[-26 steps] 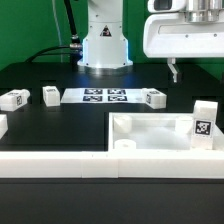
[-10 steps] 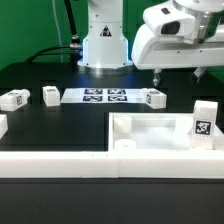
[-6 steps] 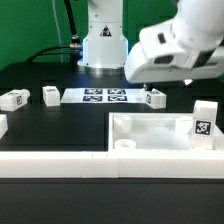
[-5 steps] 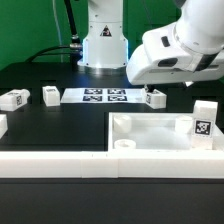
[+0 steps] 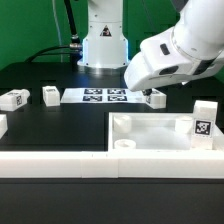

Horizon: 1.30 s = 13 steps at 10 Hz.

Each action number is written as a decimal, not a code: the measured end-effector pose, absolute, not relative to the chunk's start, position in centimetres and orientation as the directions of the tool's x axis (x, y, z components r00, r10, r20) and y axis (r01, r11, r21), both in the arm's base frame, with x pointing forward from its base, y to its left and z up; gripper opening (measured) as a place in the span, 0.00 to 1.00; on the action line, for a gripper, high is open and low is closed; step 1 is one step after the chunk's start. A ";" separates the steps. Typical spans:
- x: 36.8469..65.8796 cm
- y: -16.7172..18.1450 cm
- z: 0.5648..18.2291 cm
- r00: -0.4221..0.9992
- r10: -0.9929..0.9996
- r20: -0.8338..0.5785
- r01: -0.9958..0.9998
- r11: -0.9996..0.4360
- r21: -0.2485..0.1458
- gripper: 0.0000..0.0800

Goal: Assemble square table

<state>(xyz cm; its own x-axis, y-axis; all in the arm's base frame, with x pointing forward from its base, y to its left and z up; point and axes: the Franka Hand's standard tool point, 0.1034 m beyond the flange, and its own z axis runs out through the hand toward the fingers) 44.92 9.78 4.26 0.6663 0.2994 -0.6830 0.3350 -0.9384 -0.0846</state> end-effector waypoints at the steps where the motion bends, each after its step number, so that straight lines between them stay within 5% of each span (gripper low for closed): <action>1: 45.0 9.7 4.3 0.669 0.294 -0.682 0.330 -0.940 -0.082 0.81; 4: 44.9 9.4 4.2 0.669 0.290 -0.684 0.325 -0.942 -0.082 0.81; 7: 42.2 10.0 2.3 0.666 0.133 -0.734 0.224 -0.974 0.027 0.81; 13: 41.8 9.7 1.9 0.662 0.106 -0.741 0.204 -0.978 0.042 0.81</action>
Offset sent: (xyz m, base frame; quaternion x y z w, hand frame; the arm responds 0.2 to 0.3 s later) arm 0.0000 0.0000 0.0000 0.0000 0.0000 0.0000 1.0000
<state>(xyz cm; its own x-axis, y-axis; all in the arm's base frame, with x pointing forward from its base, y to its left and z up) 41.79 9.75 1.86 0.6625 0.1064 -0.7415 0.2045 -0.9780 0.0424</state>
